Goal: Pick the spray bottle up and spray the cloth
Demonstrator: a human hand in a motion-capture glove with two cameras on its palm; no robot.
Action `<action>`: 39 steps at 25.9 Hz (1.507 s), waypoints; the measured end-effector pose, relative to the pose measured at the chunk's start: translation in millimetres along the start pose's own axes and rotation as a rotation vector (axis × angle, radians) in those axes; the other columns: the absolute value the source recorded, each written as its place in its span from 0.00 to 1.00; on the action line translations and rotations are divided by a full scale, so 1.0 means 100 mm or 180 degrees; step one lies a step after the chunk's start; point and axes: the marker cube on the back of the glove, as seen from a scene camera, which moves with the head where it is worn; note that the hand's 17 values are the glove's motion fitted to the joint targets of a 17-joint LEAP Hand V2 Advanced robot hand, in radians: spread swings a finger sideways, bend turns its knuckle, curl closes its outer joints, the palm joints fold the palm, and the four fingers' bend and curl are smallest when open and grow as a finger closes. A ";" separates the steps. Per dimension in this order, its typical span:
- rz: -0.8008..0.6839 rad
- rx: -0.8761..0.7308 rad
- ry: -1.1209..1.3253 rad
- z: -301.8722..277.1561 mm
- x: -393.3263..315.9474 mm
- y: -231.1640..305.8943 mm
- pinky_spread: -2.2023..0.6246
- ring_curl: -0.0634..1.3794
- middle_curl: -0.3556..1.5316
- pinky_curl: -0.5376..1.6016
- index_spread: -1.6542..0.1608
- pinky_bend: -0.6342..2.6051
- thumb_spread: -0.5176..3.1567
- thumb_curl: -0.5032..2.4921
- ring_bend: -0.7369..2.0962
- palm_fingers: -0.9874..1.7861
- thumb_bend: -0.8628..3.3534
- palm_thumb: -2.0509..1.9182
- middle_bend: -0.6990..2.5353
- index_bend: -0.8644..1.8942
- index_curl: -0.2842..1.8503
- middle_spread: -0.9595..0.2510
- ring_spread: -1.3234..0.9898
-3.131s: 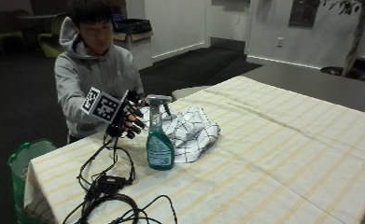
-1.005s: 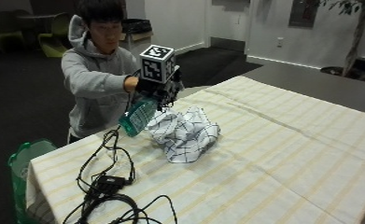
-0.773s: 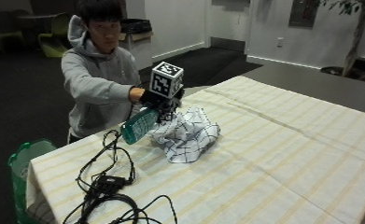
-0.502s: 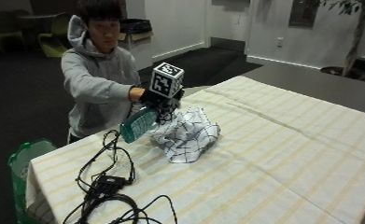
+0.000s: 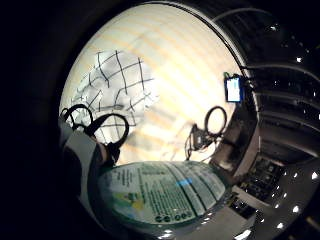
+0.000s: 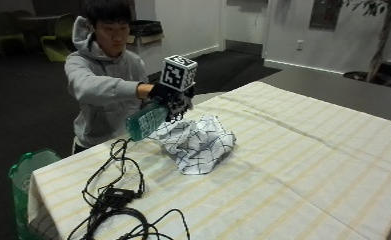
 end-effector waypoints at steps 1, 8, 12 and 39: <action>-0.0007 -0.0036 0.0009 0.05 -0.01 -0.01 0.67 0.37 0.46 0.43 0.81 0.32 0.18 0.40 0.51 0.87 0.20 0.76 0.43 0.49 0.37 0.68 0.50; -0.0317 -0.0034 -0.0441 0.13 -0.30 0.01 0.67 0.37 0.46 0.43 0.81 0.32 0.18 0.40 0.51 0.87 0.20 0.76 0.43 0.49 0.38 0.68 0.50; -0.0791 0.0334 -0.1335 -0.28 -0.64 0.16 0.67 0.37 0.46 0.43 0.81 0.32 0.18 0.41 0.51 0.87 0.20 0.76 0.43 0.49 0.38 0.68 0.50; -0.1399 0.1171 -0.4252 0.00 -2.89 -0.77 0.67 0.37 0.46 0.43 0.81 0.32 0.19 0.42 0.51 0.85 0.20 0.76 0.42 0.47 0.38 0.69 0.50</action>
